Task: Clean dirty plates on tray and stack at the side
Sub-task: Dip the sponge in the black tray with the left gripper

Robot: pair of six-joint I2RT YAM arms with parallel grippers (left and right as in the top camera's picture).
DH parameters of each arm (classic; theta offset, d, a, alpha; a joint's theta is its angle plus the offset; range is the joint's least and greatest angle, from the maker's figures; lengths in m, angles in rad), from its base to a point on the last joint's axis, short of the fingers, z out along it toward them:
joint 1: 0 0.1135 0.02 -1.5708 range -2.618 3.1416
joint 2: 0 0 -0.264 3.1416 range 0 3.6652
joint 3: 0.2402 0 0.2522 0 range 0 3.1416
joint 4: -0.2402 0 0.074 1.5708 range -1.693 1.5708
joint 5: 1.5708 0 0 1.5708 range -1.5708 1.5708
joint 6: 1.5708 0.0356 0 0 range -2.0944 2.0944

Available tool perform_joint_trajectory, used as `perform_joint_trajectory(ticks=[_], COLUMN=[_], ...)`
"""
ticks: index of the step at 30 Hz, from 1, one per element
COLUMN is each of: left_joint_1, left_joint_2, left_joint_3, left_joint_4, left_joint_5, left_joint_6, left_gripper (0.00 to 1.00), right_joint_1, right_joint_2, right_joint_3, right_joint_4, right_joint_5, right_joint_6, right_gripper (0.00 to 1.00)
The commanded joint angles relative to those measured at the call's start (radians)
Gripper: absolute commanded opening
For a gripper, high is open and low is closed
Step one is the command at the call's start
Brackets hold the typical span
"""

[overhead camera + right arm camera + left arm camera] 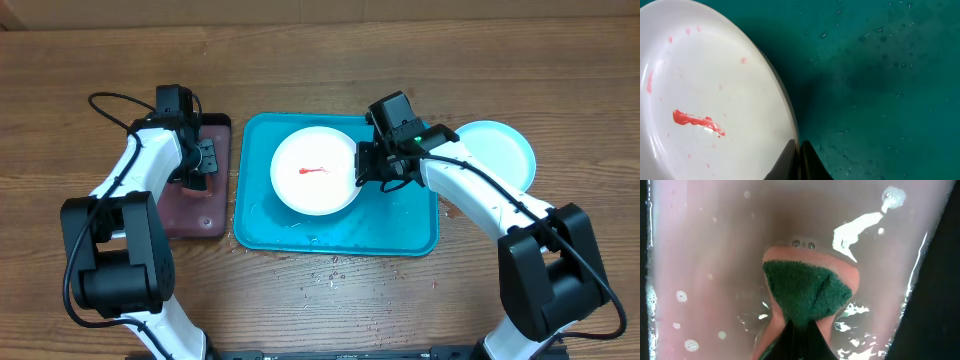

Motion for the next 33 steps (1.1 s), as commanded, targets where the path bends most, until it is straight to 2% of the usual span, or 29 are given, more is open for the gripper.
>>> perform_joint_trajectory(ticks=[1,11,16,26,33], left_joint_1=[-0.007,-0.006,-0.004,0.035,0.112], left_joint_2=[0.010,-0.195,-0.240,-0.340,-0.446], left_joint_3=[0.001,0.011,0.003,-0.173,-0.249], left_joint_4=[-0.033,-0.045,-0.076,0.061,0.119], left_joint_5=[-0.003,0.052,0.063,0.175,0.270], left_joint_6=[-0.001,0.001,-0.004,-0.003,0.020], left_gripper=[0.04,0.04,0.04,0.04,0.04], right_joint_1=[-0.002,-0.002,-0.002,-0.002,-0.002], right_joint_2=[0.007,0.026,0.036,0.051,0.120], right_joint_3=[0.018,0.018,0.018,0.018,0.018], right_joint_4=[0.009,0.062,0.096,0.120,0.085], right_joint_5=[0.000,0.016,0.065,0.071,0.067], right_joint_6=[0.009,0.009,0.009,0.009,-0.014], right_gripper=[0.04,0.04,0.04,0.04,0.04])
